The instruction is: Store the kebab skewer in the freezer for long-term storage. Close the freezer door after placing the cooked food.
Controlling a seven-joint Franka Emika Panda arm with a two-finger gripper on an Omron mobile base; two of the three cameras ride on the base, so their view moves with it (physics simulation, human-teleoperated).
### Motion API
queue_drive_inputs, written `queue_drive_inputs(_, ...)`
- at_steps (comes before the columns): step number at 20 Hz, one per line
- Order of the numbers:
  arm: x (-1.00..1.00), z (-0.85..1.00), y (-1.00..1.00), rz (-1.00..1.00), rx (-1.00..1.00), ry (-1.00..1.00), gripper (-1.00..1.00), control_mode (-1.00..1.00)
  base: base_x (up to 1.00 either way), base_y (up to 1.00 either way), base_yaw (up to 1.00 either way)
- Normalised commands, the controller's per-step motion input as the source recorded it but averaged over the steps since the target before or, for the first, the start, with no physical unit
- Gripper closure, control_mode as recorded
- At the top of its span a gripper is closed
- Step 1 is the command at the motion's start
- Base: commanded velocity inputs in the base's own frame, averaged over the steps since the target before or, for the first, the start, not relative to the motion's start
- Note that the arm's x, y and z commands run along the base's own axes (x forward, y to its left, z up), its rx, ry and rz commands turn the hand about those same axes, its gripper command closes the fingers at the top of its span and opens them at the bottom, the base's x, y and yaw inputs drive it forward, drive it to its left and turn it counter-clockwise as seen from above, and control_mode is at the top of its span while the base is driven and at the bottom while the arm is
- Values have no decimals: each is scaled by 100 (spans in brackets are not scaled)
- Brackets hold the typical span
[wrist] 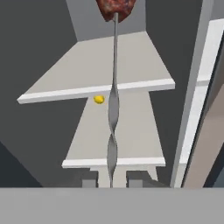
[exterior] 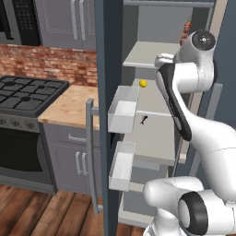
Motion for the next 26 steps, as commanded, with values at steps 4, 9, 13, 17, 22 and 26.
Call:
queue_drive_inputs(4, 26, -6, 0, -1, 0, 12, 100, -100, 0, 0, 0)
queue_drive_inputs(9, 25, 0, -6, -1, 0, 3, 100, -100, 0, 0, 0)
queue_drive_inputs(13, 27, 0, -19, -1, 0, -4, 100, -100, 0, 0, 0)
queue_drive_inputs(17, 45, -6, -23, -1, 0, 11, 100, -100, 0, 0, 0)
queue_drive_inputs(22, 45, -1, -25, 0, 0, 12, 100, -100, 0, 0, 0)
queue_drive_inputs(26, 45, 0, -10, 0, 0, 1, 100, -100, 0, 0, 0)
